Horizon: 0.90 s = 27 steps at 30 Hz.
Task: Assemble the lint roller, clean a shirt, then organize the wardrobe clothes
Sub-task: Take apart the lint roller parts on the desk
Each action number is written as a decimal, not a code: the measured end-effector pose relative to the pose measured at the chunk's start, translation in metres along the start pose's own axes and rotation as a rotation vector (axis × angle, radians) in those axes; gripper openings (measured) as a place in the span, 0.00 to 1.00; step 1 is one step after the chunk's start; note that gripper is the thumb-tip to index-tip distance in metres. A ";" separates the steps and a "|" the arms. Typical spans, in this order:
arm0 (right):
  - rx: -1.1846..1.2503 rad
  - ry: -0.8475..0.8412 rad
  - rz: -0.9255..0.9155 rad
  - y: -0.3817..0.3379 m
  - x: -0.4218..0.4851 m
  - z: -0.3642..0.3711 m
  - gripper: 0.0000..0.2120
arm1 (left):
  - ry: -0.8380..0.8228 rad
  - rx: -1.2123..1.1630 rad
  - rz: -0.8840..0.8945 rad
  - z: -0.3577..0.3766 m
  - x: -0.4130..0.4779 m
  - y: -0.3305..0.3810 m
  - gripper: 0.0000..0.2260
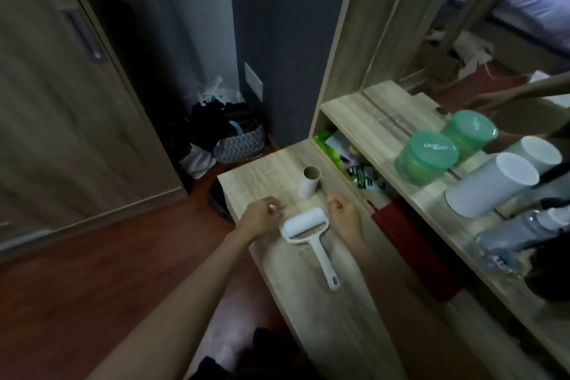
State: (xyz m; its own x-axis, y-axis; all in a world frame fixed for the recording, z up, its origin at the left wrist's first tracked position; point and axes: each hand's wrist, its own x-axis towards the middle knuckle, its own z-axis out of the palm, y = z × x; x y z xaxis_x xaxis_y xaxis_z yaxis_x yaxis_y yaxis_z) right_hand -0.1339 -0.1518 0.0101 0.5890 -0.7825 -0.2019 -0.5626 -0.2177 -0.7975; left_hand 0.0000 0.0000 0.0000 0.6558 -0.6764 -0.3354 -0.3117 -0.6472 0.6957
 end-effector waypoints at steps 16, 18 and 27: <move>0.311 -0.144 0.194 0.011 0.007 0.004 0.10 | 0.015 -0.407 -0.214 0.036 -0.009 -0.003 0.13; 0.327 -0.131 0.154 0.005 0.005 0.002 0.07 | 0.032 -0.533 -0.239 0.031 -0.013 -0.003 0.14; 0.391 -0.341 0.019 -0.013 -0.010 -0.009 0.14 | -0.077 -0.676 -0.100 0.002 -0.022 -0.008 0.14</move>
State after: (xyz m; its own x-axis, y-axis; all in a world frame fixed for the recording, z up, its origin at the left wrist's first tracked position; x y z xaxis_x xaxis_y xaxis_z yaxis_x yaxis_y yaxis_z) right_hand -0.1375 -0.1461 0.0279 0.7732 -0.5353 -0.3401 -0.3545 0.0798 -0.9316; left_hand -0.0129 0.0193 0.0008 0.6004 -0.6642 -0.4454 0.2615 -0.3632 0.8943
